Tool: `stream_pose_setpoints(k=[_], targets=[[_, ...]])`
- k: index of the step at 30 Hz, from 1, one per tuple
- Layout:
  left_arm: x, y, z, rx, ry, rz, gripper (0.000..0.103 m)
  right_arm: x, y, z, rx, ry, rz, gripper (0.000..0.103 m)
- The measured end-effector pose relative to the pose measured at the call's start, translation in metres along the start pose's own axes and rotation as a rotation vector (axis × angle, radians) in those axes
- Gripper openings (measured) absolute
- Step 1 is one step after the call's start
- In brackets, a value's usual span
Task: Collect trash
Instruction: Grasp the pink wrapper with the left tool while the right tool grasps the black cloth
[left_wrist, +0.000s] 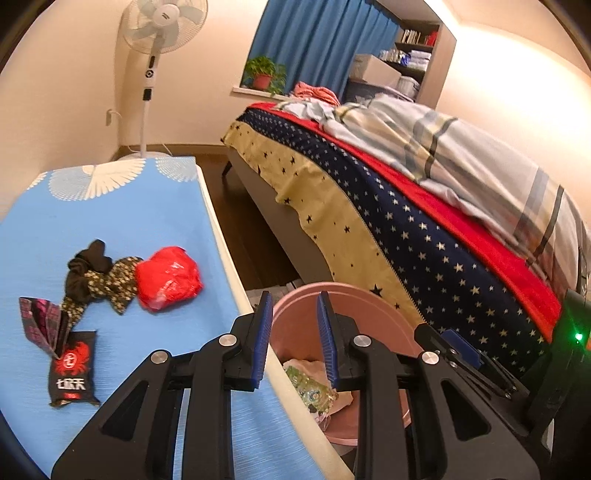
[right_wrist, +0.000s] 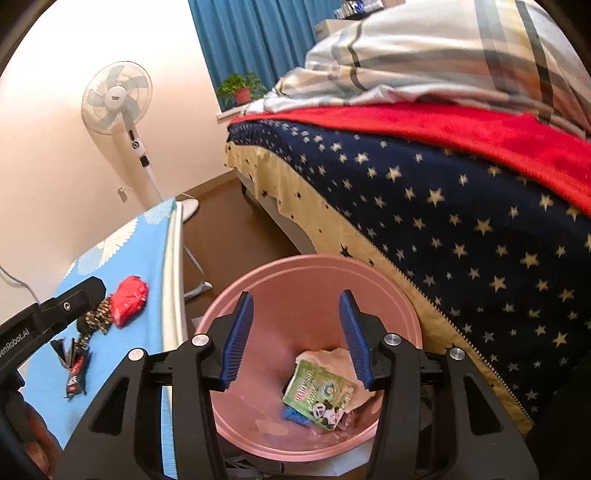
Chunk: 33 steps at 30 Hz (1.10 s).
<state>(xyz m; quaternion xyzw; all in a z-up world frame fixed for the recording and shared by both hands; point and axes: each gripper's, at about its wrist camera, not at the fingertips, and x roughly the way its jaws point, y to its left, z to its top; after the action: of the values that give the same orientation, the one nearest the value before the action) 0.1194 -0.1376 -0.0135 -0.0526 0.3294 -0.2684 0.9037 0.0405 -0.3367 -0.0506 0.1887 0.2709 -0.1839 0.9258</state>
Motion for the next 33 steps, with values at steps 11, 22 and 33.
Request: stream_pose_setpoints(k=[11, 22, 33], targets=[[-0.051, 0.044, 0.008, -0.087, -0.098, 0.147, 0.025, -0.028, 0.058, 0.042, -0.133, -0.046, 0.168, 0.049], [-0.102, 0.127, -0.016, -0.351, -0.184, 0.424, 0.025, -0.018, 0.152, 0.112, -0.244, 0.017, 0.477, 0.044], [-0.087, 0.171, -0.043, -0.429, -0.148, 0.536, 0.025, 0.050, 0.200, 0.051, -0.346, 0.139, 0.601, 0.028]])
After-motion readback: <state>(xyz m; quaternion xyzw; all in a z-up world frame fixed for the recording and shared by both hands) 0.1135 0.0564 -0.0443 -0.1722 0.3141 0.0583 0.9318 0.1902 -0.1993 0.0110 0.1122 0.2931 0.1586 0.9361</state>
